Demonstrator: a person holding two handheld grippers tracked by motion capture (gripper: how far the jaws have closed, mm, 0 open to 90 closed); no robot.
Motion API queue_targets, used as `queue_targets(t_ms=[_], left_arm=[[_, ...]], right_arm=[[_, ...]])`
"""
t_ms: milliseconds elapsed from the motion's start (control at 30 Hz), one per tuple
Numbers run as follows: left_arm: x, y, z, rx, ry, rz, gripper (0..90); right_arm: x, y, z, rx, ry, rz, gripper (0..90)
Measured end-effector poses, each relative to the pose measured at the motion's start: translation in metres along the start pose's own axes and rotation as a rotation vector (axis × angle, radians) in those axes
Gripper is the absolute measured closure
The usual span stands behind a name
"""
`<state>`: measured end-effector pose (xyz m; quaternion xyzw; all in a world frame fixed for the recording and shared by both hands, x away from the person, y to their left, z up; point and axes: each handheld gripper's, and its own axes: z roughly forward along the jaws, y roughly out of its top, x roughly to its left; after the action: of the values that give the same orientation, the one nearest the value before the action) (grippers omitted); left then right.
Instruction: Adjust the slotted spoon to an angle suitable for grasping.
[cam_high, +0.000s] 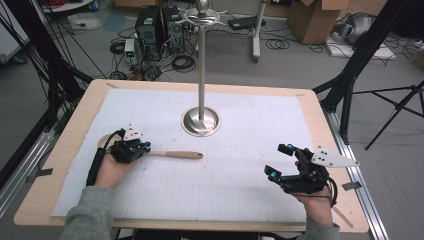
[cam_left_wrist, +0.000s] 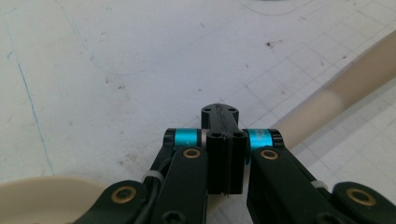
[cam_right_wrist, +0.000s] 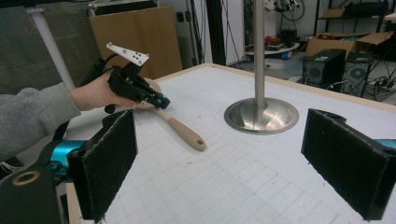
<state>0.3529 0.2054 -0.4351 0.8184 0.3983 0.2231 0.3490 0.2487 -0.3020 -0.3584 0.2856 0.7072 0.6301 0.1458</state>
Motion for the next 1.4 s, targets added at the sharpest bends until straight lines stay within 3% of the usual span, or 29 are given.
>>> queue_targets(t_ms=[200, 433, 700, 867, 1167, 1400], left_arm=[[0.001, -0.001, 0.004, 0.015, -0.003, -0.015, 89.5], [0.000, -0.005, -0.001, 0.028, 0.009, -0.012, 89.7], [-0.002, -0.020, -0.014, -0.005, 0.019, -0.036, 89.8], [-0.001, -0.029, -0.024, -0.004, 0.022, -0.043, 89.7], [-0.005, -0.050, -0.052, 0.011, 0.058, -0.005, 89.8], [-0.004, -0.070, -0.071, -0.009, 0.064, -0.007, 89.8]], right_arm=[[0.000, 0.000, -0.001, 0.001, 0.001, 0.000, 9.6], [0.000, 0.000, 0.000, -0.001, 0.000, 0.000, 9.6], [0.000, 0.000, 0.001, 0.004, 0.003, 0.001, 9.6], [0.001, 0.000, 0.001, 0.004, 0.003, -0.003, 9.6], [0.001, 0.001, 0.004, 0.006, 0.008, -0.005, 9.6], [0.002, 0.002, 0.006, 0.011, 0.015, -0.006, 9.6]])
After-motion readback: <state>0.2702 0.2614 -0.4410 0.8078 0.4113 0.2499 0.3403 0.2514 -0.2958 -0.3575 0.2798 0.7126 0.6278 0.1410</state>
